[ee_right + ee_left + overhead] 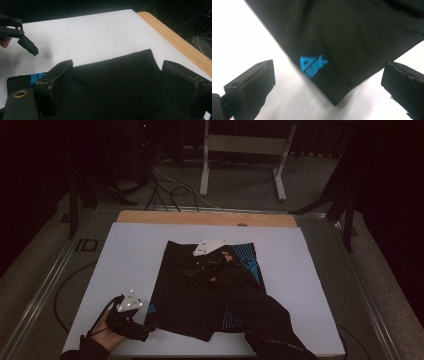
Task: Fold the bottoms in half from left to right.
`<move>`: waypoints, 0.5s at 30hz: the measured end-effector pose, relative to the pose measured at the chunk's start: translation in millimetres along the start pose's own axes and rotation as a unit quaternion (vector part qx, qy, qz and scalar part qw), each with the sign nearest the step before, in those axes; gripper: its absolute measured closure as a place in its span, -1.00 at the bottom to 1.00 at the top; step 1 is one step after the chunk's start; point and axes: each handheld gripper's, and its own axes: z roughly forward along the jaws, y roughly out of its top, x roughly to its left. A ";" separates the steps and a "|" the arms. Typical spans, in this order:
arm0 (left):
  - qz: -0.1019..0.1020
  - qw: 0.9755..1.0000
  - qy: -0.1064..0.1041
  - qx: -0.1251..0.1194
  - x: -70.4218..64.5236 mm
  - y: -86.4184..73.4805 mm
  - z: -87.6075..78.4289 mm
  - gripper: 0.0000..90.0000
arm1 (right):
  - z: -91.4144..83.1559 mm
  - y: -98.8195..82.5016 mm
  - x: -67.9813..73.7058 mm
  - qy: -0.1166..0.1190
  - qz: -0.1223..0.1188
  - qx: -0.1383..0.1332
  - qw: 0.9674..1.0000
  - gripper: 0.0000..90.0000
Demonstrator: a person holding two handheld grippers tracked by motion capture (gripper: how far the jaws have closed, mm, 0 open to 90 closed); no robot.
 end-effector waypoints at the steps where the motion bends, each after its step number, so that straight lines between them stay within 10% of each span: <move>1: -0.003 1.000 -0.001 0.011 0.2 -0.2 1.1 -1.00 | 1.9 0.0 0.3 0.002 -0.001 0.000 1.000 -0.73; 15: -0.021 0.999 -0.005 0.050 1.2 -3.1 9.8 -0.34 | 24.3 2.1 8.0 0.020 -0.007 0.009 1.000 -0.73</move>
